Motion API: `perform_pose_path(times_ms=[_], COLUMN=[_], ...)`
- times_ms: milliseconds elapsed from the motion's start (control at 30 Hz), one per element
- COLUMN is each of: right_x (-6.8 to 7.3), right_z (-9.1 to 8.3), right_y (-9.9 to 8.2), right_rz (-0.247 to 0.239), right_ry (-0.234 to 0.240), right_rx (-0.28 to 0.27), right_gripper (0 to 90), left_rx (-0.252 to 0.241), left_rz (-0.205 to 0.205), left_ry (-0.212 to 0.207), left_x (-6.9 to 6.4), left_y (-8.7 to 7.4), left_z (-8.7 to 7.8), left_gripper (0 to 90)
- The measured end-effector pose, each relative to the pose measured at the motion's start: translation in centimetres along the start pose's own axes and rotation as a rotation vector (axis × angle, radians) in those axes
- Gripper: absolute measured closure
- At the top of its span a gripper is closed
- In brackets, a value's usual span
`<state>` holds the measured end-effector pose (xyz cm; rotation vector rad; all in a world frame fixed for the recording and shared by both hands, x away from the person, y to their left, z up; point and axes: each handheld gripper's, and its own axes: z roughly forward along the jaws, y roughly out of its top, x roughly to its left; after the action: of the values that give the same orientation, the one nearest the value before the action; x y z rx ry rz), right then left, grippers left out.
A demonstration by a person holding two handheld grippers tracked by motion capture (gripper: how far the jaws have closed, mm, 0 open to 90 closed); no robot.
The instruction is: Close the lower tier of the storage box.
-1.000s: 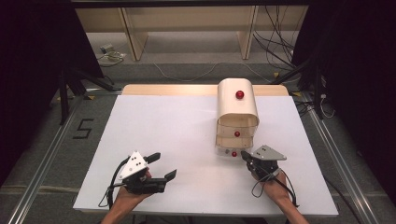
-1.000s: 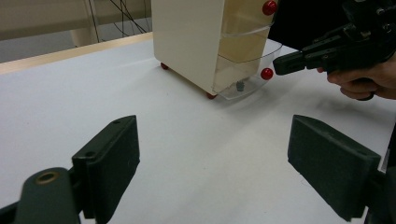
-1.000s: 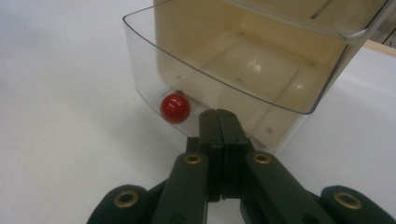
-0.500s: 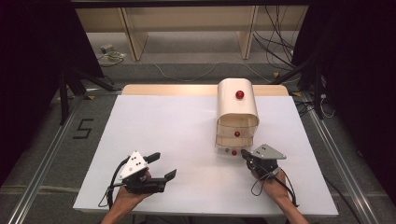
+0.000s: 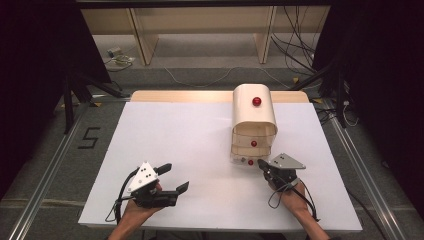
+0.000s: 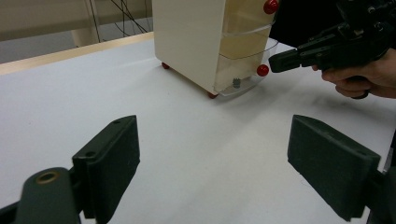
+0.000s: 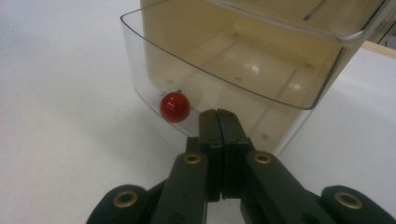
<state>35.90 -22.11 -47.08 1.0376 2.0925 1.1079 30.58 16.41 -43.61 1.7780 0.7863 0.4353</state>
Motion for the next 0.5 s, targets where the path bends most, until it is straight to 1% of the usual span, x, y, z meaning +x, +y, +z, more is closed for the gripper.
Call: perform_pose_path(times_ms=[333, 367, 433, 467, 500], right_x=[-0.02, 0.07, 0.08, -0.04, -0.02], right_z=[0.24, 0.19, 0.21, 0.29, 0.29], right_y=[0.05, 0.05, 0.05, 0.06, 0.06], right_rz=[-0.001, 0.015, 0.017, -0.002, 0.002], right_ry=[-0.006, -0.008, -0.009, -0.007, -0.009], right_rx=[-0.001, 0.010, 0.010, -0.003, -0.001], right_gripper=[90.0, 90.0, 89.9, 89.9, 89.9], left_rx=[-0.001, -0.002, -0.001, 0.000, 0.003], left_rz=[0.002, 0.002, 0.002, 0.003, 0.006], left_ry=[0.001, 0.002, 0.001, 0.002, 0.002], left_x=[-0.01, -0.02, 0.00, 0.00, 0.01], left_y=[0.00, -0.01, -0.01, -0.01, -0.01], left_z=[-0.01, 0.00, 0.00, 0.00, -0.01], left_gripper=[16.8, 16.8, 16.8, 16.8, 16.8])
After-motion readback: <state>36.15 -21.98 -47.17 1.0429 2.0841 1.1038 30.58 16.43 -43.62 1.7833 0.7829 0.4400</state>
